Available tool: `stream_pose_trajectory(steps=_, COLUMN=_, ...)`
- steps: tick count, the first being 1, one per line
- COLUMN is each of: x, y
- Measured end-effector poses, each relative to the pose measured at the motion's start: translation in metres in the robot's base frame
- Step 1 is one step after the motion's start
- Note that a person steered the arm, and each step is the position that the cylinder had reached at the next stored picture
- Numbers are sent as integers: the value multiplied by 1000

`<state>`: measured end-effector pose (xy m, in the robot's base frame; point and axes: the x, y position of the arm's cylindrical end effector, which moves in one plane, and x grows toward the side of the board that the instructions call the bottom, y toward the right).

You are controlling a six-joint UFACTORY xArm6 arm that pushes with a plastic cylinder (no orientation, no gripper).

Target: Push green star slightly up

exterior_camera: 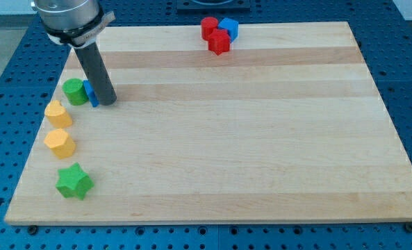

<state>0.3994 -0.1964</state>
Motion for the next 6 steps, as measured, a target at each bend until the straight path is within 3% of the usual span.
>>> stream_pose_trajectory(steps=2, x=-16, y=2)
stream_pose_trajectory(steps=3, x=-13, y=31)
stream_pose_trajectory(steps=4, x=8, y=68)
stream_pose_trajectory(steps=6, x=91, y=86)
